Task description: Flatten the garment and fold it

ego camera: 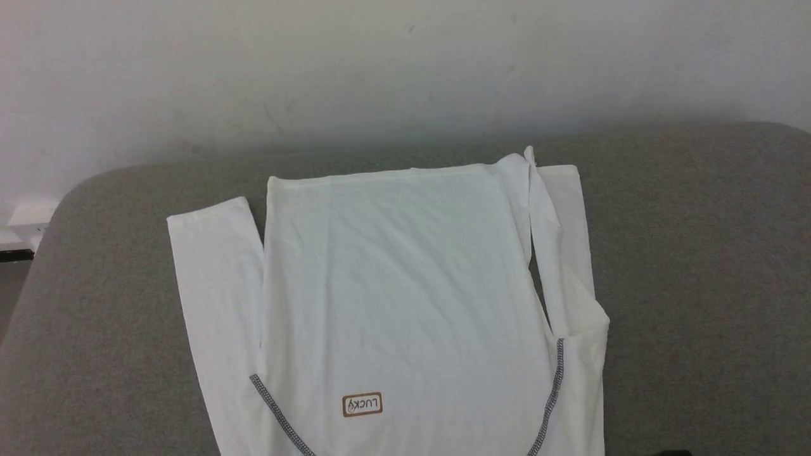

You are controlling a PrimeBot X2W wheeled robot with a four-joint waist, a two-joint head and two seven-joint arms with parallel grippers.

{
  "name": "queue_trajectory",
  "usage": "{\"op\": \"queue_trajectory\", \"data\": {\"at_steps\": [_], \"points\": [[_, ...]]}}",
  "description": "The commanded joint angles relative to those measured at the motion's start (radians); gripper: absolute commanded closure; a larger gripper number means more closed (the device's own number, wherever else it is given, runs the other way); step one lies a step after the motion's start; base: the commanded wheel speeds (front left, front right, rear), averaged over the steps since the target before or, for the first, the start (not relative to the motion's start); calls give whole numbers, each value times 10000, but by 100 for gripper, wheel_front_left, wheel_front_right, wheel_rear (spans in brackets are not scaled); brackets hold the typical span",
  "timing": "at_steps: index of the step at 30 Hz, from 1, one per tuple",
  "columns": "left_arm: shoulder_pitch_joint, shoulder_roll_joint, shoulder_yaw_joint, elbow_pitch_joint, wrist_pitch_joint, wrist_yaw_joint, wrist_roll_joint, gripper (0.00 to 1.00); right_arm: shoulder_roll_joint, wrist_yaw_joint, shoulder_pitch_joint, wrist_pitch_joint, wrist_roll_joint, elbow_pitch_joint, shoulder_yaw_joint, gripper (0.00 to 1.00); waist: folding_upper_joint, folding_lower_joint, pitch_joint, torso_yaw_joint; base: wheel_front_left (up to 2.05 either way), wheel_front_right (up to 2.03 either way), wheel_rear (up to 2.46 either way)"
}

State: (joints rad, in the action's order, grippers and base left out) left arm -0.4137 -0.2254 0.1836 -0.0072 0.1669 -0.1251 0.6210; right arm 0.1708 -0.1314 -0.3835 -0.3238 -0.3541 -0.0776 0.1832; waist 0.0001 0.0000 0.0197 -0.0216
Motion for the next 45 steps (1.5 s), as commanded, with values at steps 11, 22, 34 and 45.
{"op": "queue_trajectory", "data": {"at_steps": [11, 22, 34, 45], "points": [[1018, 110, -357, -465, -1061, 469, 200, 0, 189, 7, 722, 2438, -107, -391, 237, 0, -1, 0, -6, 81, 0, 0, 0], [3576, -578, -1919, -1335, -1682, -205, 7, 0, -945, 7, 2078, 3403, 1044, -1857, -1166, 0, -1, 0, 1014, -408, 0, 0, 0], [8894, -2364, -2476, 2332, -623, 602, 568, 0, -1158, 7, 4133, 3607, 1202, -1976, -1249, 0, -1, 0, 3277, -1110, 0, 0, 0], [11071, -4348, -2022, 5515, 3576, 905, 1054, 0, -1200, 7, 4630, 3902, 730, -1417, -662, 0, -1, 0, 4369, -2036, 0, 0, 0]]}}
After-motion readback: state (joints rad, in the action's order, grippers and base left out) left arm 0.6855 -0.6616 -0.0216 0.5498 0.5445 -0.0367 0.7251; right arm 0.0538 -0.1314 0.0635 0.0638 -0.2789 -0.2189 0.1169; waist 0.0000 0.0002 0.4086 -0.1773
